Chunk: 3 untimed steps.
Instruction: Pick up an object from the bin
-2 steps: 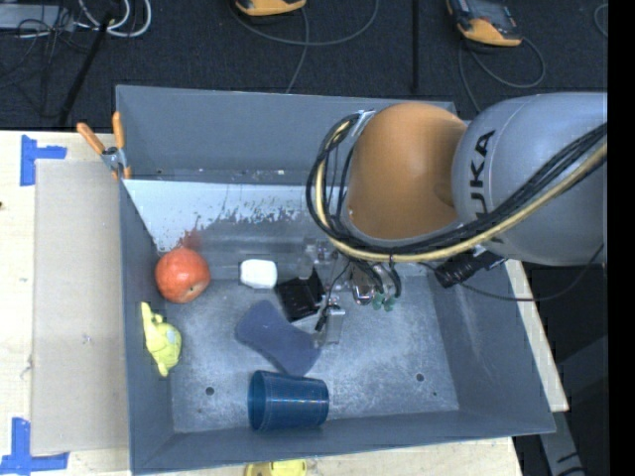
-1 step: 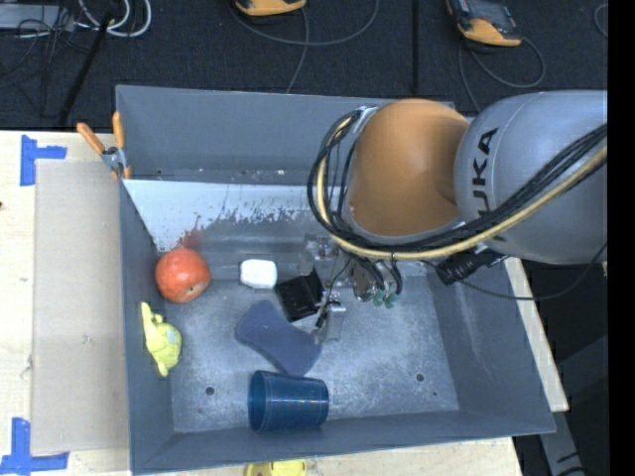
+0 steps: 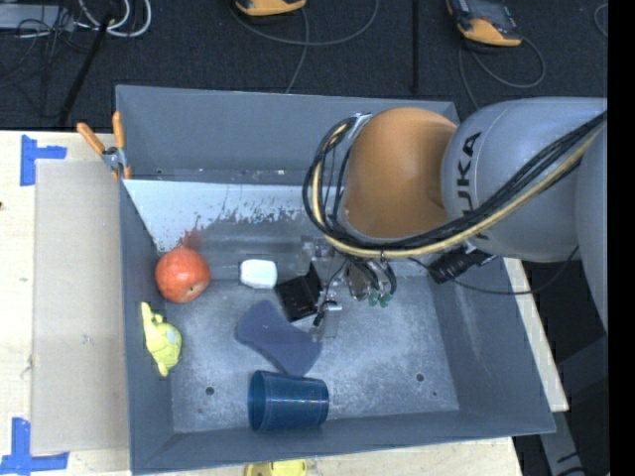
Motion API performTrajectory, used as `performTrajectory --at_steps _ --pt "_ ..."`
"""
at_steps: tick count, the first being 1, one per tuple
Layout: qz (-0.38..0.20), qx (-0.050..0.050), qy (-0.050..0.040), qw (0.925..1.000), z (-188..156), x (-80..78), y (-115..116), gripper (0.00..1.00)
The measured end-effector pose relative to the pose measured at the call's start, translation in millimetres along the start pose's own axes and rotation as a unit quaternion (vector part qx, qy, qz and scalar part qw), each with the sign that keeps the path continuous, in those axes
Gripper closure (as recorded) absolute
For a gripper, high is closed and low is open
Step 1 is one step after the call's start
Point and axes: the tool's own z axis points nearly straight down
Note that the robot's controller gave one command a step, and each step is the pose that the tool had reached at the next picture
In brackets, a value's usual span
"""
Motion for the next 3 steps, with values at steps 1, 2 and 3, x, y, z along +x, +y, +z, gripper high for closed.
performTrajectory --at_steps 1,2,3 --pt "0.004 0.000 0.0013 1.0000 27.5 -21.9 -18.3 0.00" --pt "-0.010 0.001 0.0009 1.0000 38.7 -36.0 -15.3 0.00" --pt "-0.001 0.000 -0.0003 1.0000 73.2 -36.4 -24.6 0.00"
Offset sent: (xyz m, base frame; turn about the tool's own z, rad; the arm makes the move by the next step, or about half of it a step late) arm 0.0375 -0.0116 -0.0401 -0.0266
